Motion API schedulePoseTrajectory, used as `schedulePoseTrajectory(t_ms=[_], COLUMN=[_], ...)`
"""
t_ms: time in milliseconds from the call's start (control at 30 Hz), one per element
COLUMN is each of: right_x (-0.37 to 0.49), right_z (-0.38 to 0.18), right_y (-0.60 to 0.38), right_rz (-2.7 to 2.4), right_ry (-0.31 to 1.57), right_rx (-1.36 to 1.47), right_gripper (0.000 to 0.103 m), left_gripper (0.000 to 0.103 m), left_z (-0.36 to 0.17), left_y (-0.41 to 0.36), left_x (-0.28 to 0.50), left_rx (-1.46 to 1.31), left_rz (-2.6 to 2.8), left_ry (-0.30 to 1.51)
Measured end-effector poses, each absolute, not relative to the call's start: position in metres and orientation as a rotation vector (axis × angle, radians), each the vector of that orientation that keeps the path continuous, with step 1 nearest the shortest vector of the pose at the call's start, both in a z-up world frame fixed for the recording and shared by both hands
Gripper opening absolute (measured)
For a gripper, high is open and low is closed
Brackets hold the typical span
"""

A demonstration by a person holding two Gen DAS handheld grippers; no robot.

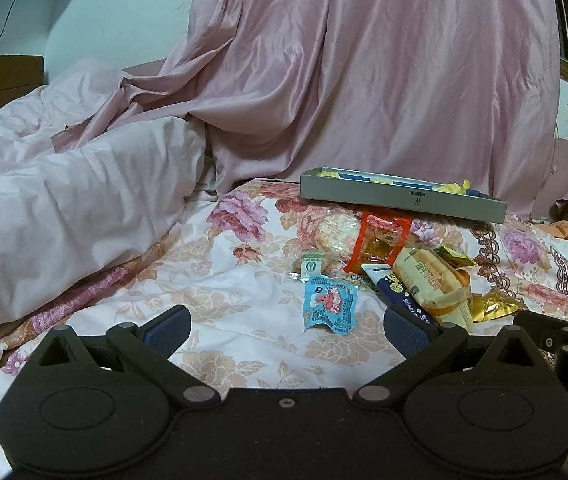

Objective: Organize snacks

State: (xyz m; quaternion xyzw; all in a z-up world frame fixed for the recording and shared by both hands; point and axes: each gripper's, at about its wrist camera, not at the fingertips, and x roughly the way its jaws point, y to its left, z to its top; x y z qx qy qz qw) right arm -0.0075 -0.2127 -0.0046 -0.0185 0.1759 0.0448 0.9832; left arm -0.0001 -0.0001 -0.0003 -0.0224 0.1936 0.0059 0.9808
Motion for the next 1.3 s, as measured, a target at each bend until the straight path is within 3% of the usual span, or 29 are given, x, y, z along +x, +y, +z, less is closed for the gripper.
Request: schedulePoseTrajectory(t_ms=[667, 1300], right_x=[-0.006, 0.045], right_z=[-0.004, 0.008], right_y=[-0.209, -0.223], right_rz=[0.106, 0.234], right_ry=[0.361, 0.466], right_rx=[-0.054, -0.025], right_gripper=[0.103, 0.103], left_gripper=[0.102, 0.102], left_z=[-0.007, -0.017], left_y=[0.001, 0.013], left_x=[0.005, 0.056], left_rx=[-0.038, -0.116], left_rz=[0.014, 0.040], left_ry=[0.426, 0.593])
